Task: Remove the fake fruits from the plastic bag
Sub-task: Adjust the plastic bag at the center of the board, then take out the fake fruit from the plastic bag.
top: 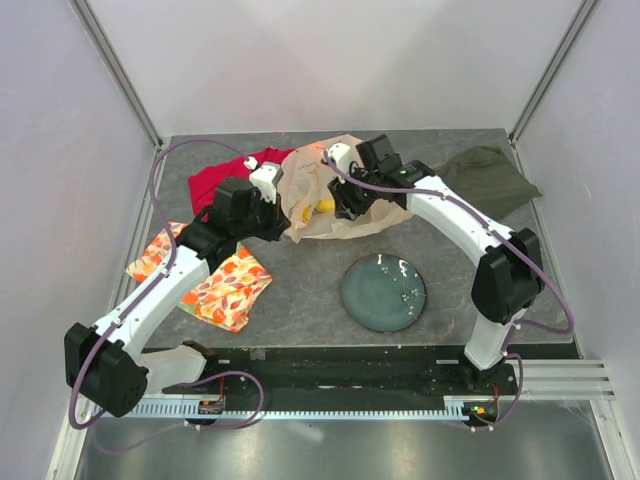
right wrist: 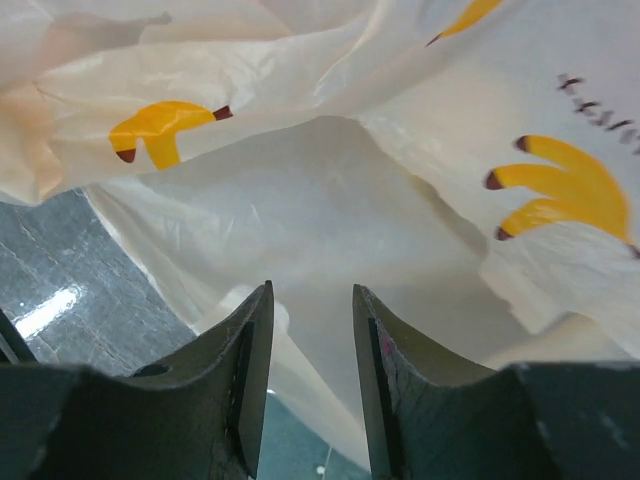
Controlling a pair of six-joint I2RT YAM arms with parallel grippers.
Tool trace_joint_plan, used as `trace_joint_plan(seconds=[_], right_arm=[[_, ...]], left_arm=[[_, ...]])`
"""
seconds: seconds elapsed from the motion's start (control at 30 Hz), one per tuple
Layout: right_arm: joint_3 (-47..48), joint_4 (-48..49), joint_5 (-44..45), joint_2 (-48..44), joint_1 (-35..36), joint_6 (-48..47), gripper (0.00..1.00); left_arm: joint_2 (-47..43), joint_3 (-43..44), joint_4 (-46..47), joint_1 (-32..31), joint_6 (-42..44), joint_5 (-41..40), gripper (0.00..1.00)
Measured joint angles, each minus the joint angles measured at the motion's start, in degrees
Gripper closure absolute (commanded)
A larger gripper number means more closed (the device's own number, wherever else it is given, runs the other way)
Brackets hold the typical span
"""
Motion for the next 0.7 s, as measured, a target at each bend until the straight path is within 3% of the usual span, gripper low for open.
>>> trace_joint_plan(seconds=[0.13, 0.23, 0.3, 0.37, 0.47, 0.7], right_arm=[[0.2, -0.1, 1.8, 3.9, 2.6, -0.2, 0.55], [1.6, -0.4, 3.7, 7.1, 3.2, 0.7, 0.48], [3.5, 0.0, 6.0, 9.3, 3.2, 2.1, 0.43], [5.9, 0.5, 8.5, 11.6, 3.1, 3.5, 0.28], [9.6, 1.3, 11.6, 14.8, 3.0, 6.1, 0.21], [14.4, 2.8, 17.6, 21.2, 3.0, 12.4, 0.16]], left_arm=[[0.0, 0.0, 0.2, 0.5, -2.1, -2.0, 0.98], [0.0, 0.0, 0.3, 1.4, -3.9, -2.6, 0.98], [0.1, 0.1, 0.3, 1.8, -4.7, -2.6, 0.98], [0.6, 0.4, 0.4, 1.9, -5.1, -2.4, 0.98], [1.1, 0.7, 0.7, 1.9, -5.4, -1.6, 0.98], [1.1, 0.7, 0.7, 2.3, -5.6, 0.5, 0.98]])
